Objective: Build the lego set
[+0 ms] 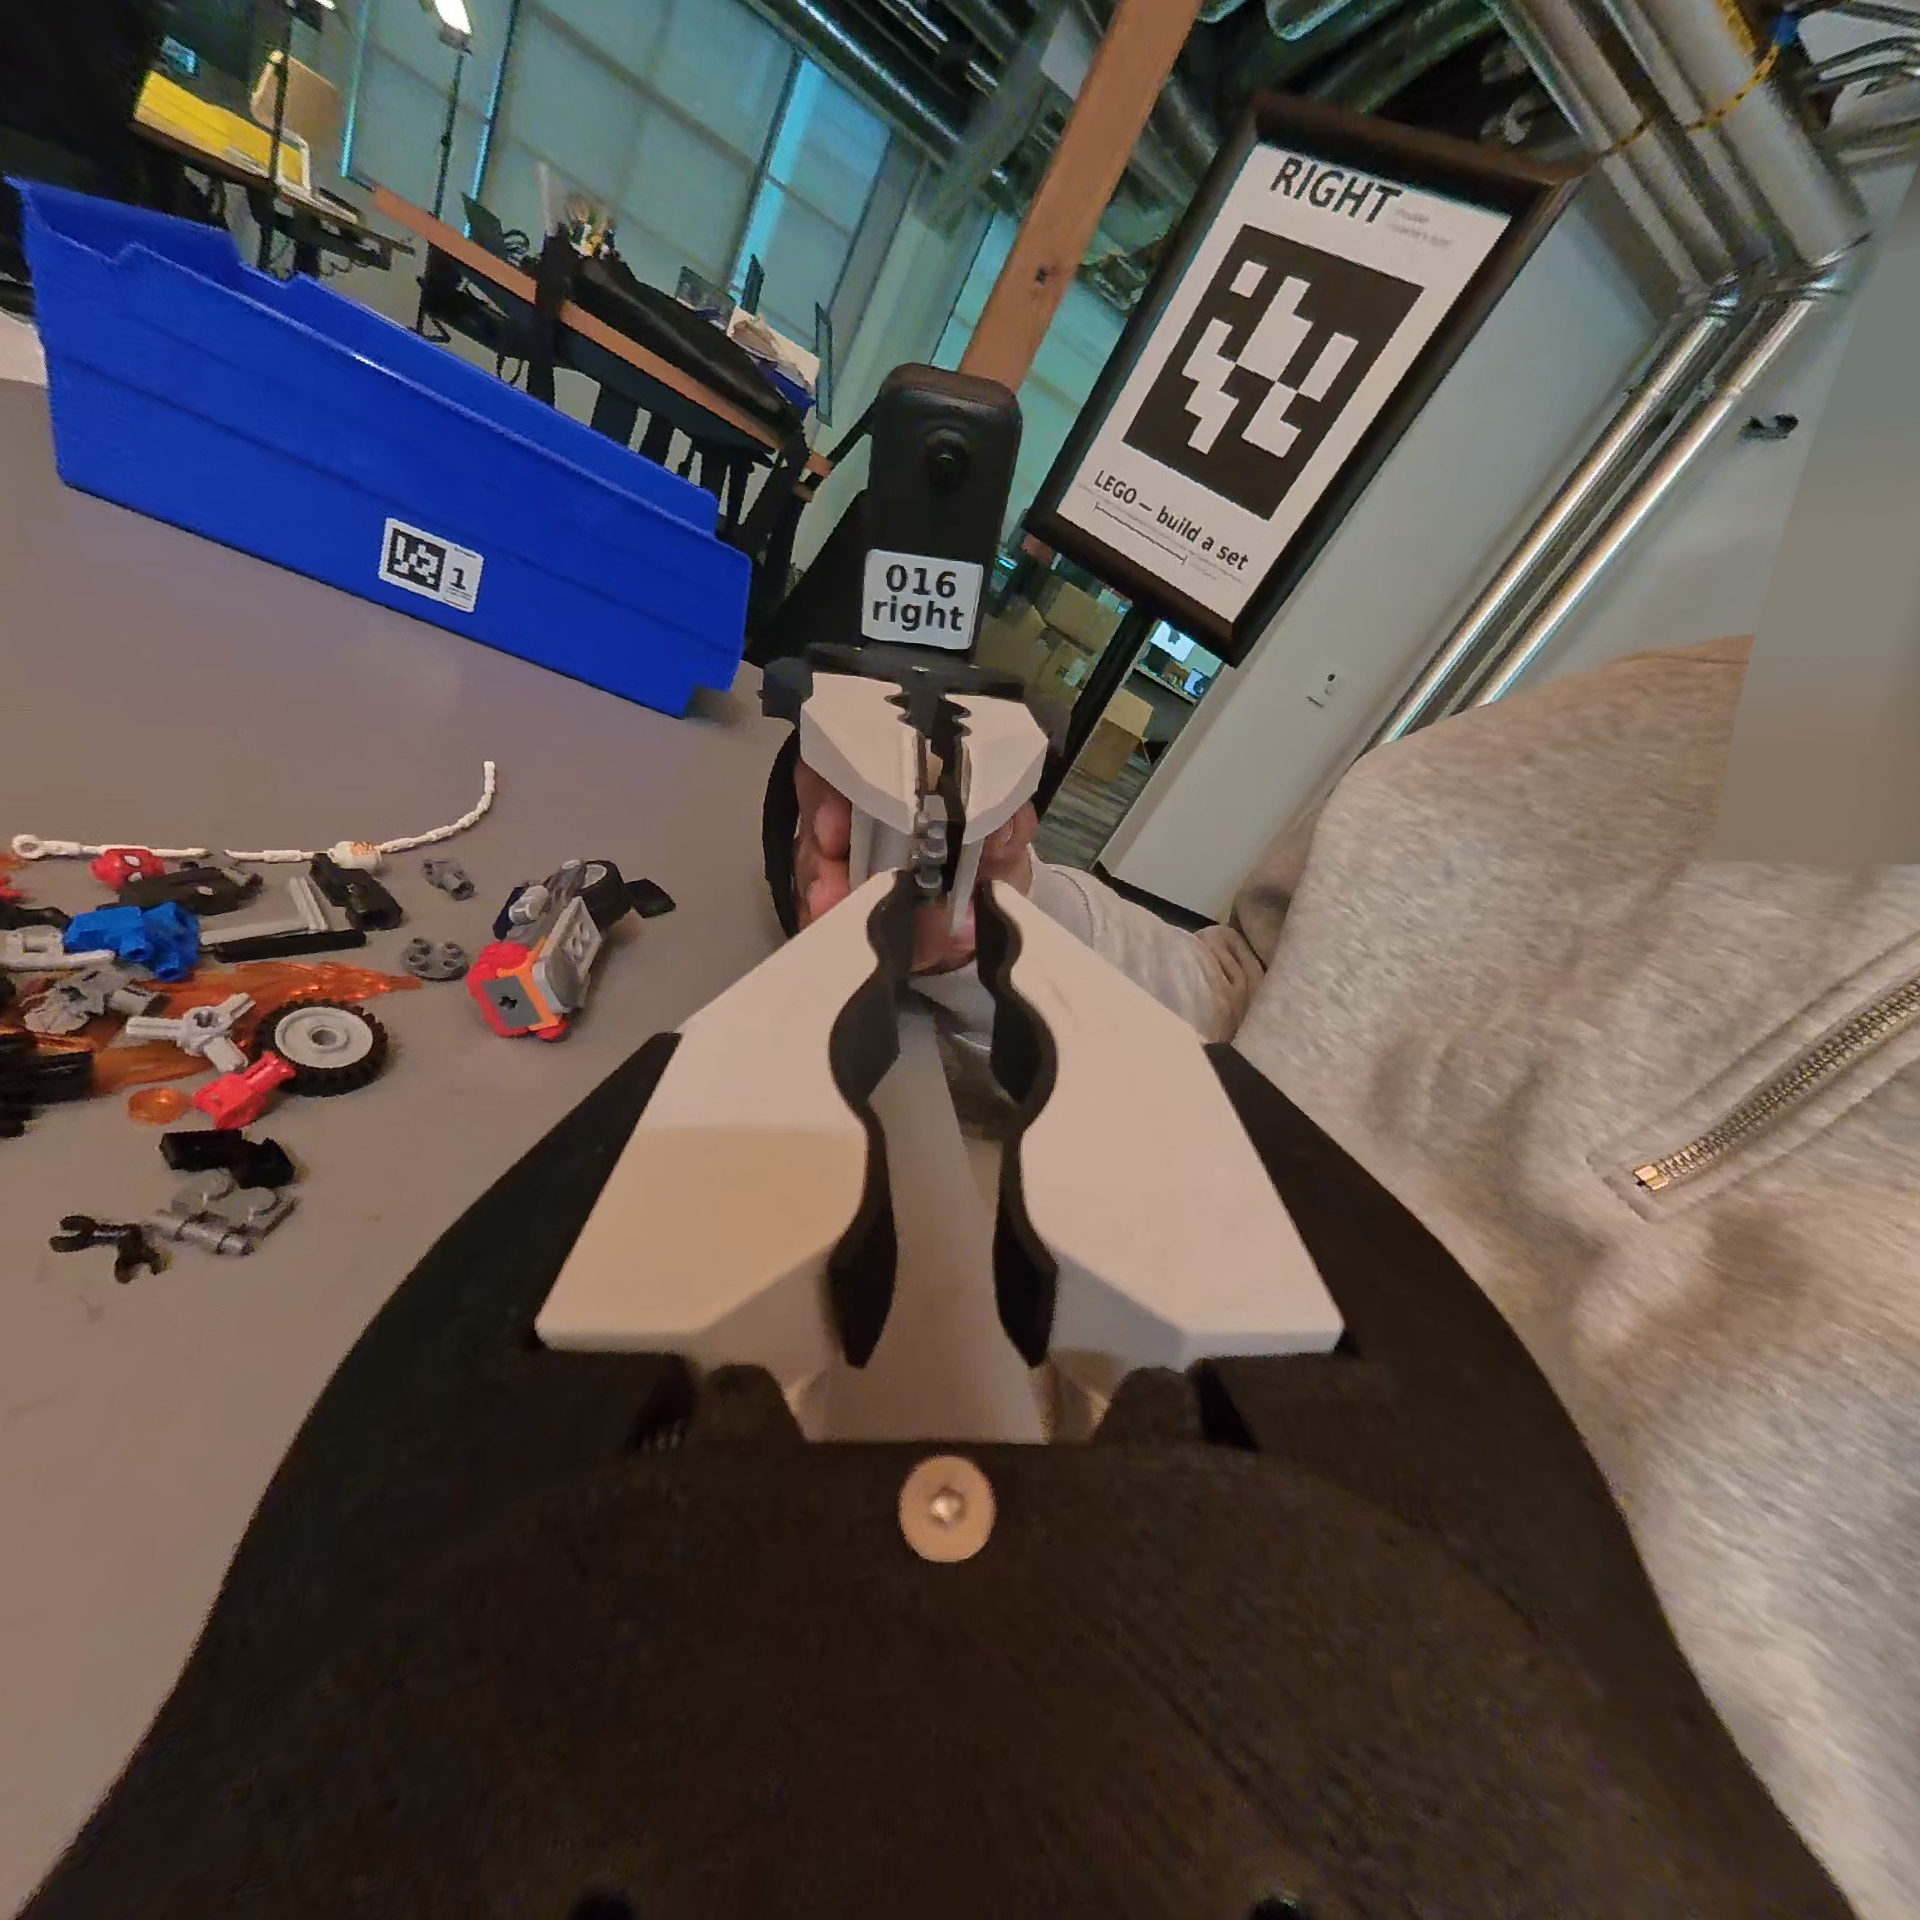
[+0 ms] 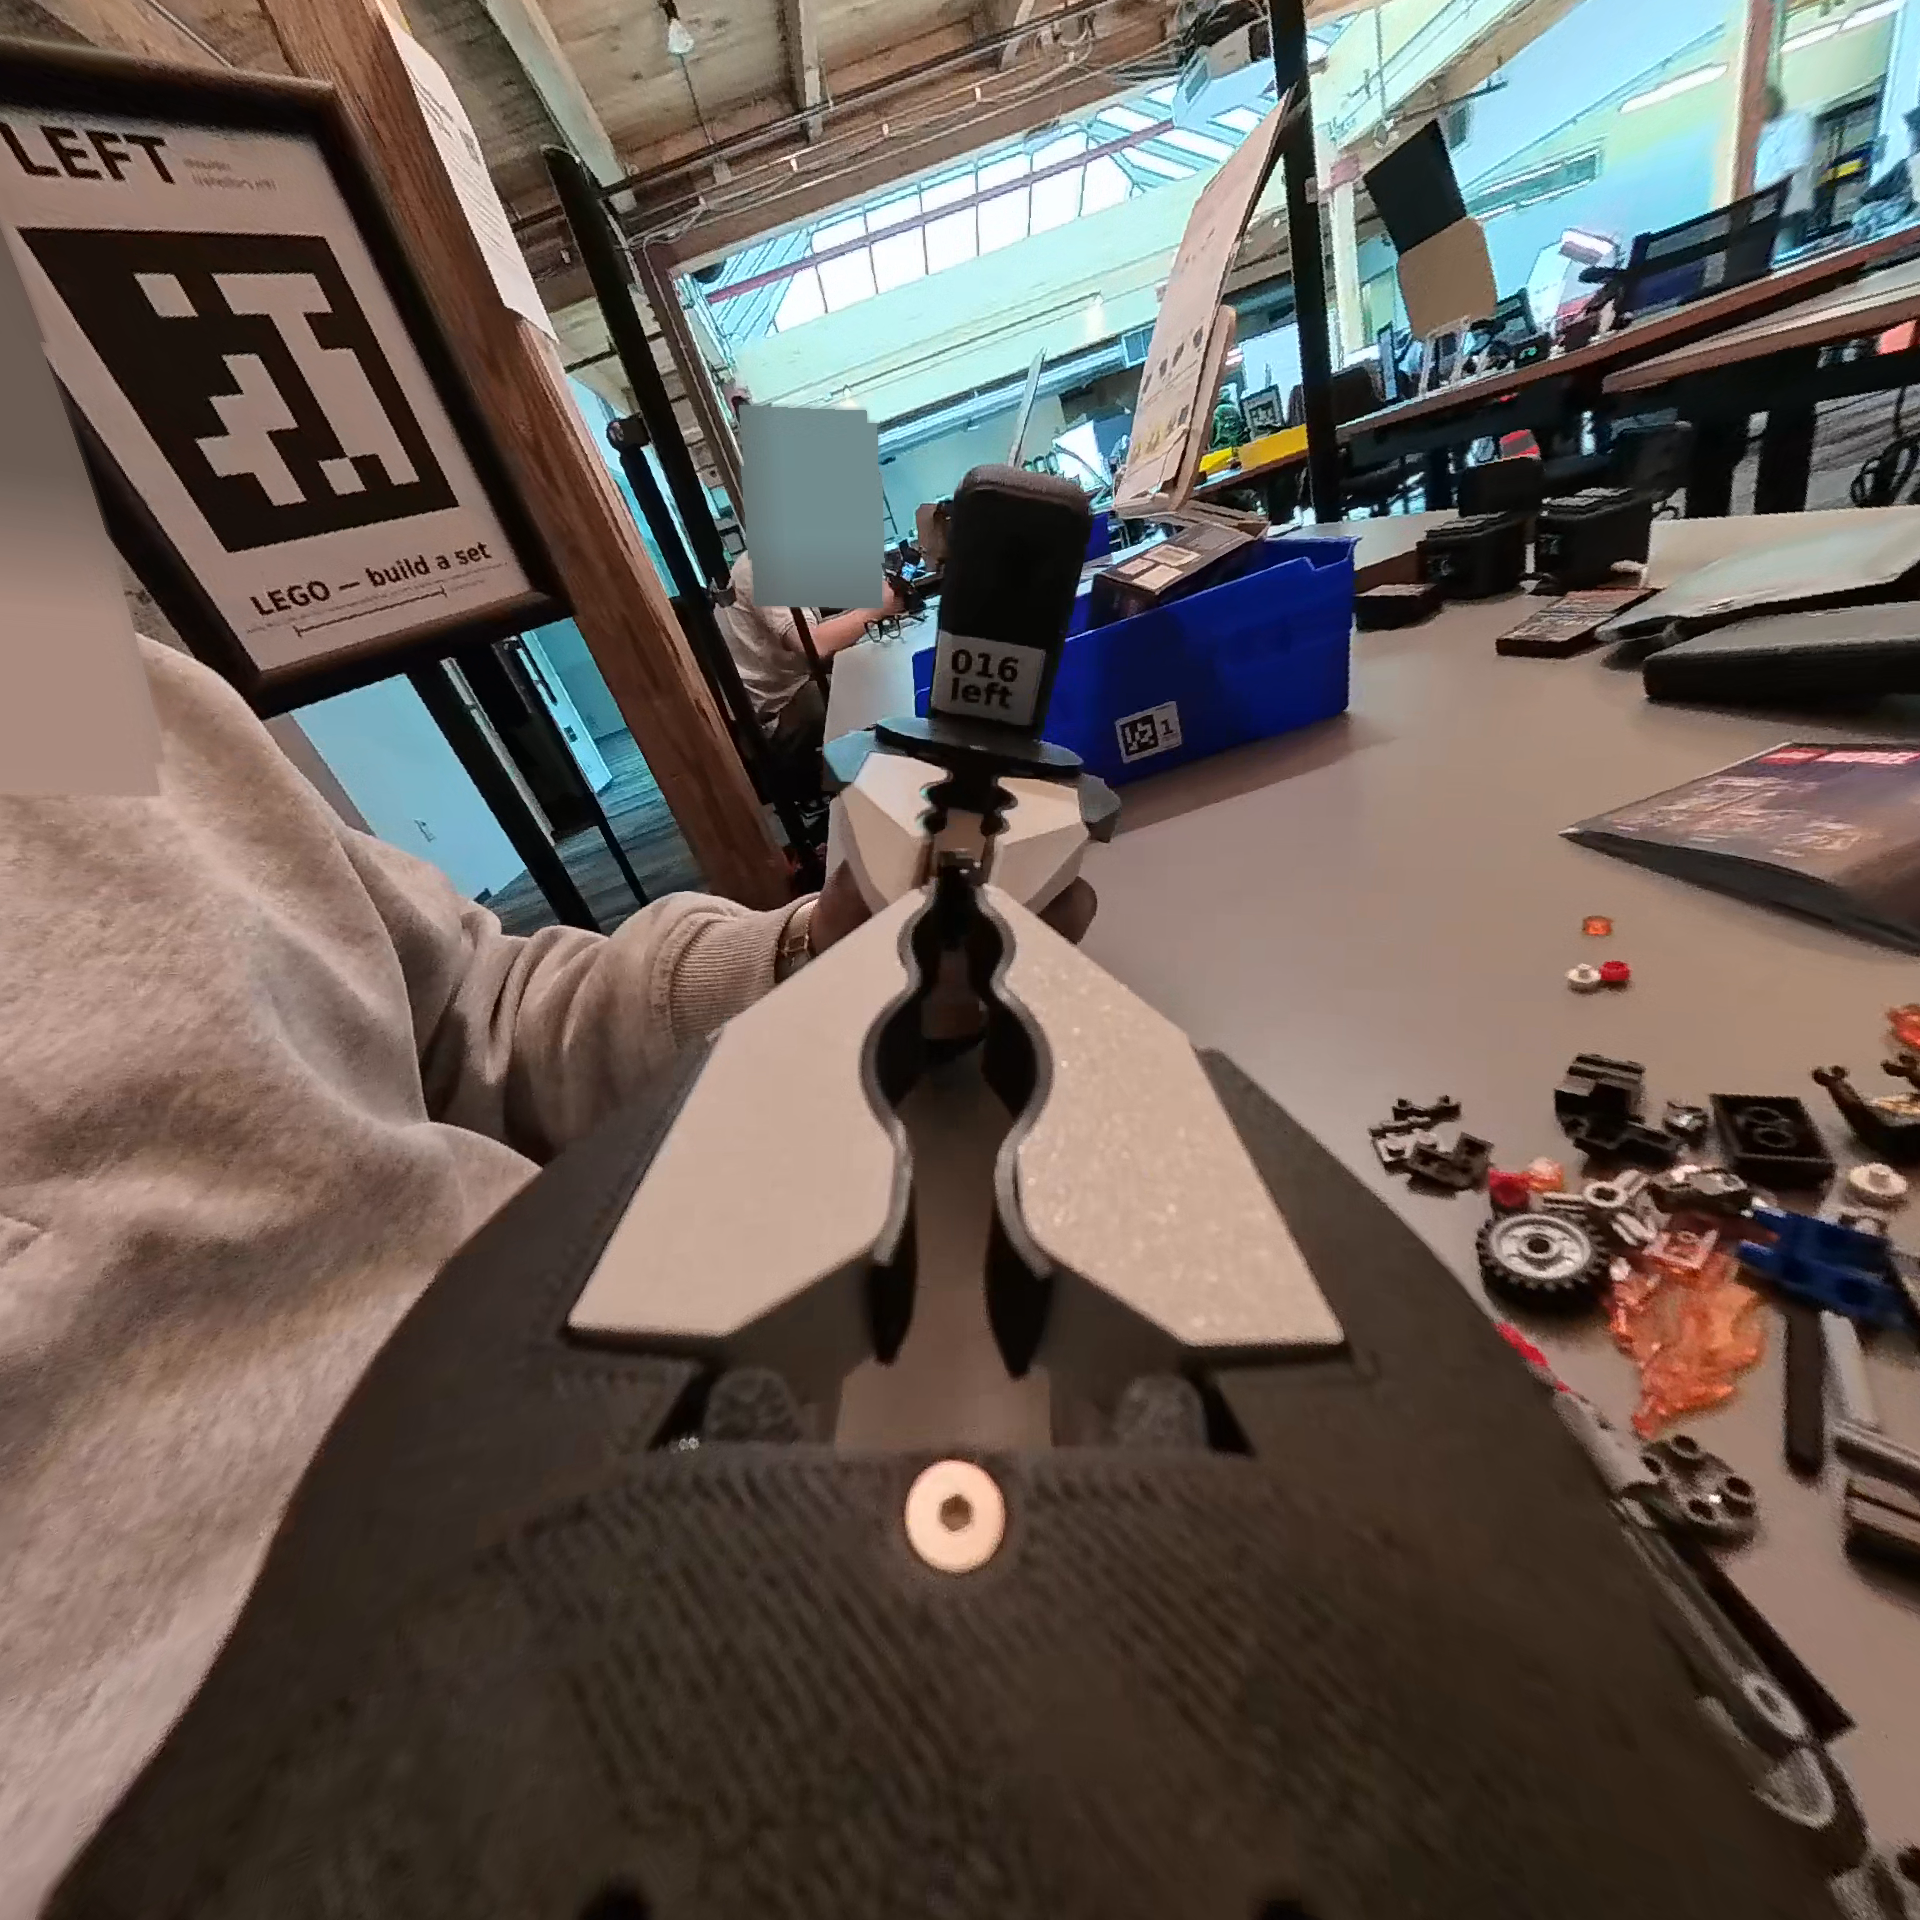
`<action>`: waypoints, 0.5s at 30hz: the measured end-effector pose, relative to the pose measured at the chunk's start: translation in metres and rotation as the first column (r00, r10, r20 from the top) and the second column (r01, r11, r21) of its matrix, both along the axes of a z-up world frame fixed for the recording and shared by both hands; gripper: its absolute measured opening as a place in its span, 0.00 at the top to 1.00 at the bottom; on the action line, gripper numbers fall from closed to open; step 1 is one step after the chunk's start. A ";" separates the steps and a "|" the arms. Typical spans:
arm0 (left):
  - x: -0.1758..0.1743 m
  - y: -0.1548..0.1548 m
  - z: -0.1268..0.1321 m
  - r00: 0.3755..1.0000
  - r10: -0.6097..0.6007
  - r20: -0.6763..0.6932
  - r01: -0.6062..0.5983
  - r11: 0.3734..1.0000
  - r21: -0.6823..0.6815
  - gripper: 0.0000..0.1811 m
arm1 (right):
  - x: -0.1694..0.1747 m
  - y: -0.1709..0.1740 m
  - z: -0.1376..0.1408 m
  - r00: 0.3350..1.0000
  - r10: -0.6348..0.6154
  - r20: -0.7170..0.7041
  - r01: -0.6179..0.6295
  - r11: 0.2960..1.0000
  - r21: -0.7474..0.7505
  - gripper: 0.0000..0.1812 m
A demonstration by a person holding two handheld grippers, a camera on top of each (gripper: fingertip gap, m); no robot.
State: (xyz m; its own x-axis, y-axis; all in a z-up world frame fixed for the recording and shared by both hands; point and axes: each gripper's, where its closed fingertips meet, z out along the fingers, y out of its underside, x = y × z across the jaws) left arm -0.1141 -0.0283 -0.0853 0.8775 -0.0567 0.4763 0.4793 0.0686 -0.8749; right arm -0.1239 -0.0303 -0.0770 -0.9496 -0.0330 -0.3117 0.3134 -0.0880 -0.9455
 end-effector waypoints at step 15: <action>0.000 -0.004 0.008 0.999 -0.016 0.030 0.014 0.998 0.057 0.98 | 0.003 0.000 0.005 0.998 0.036 0.042 -0.035 0.999 -0.041 1.00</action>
State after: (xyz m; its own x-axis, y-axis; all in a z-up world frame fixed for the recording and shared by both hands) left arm -0.1143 -0.0327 -0.0776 0.8614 -0.0976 0.4985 0.5071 0.1100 -0.8548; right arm -0.1209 -0.0305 -0.0719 -0.9335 -0.0797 -0.3496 0.3570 -0.1137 -0.9272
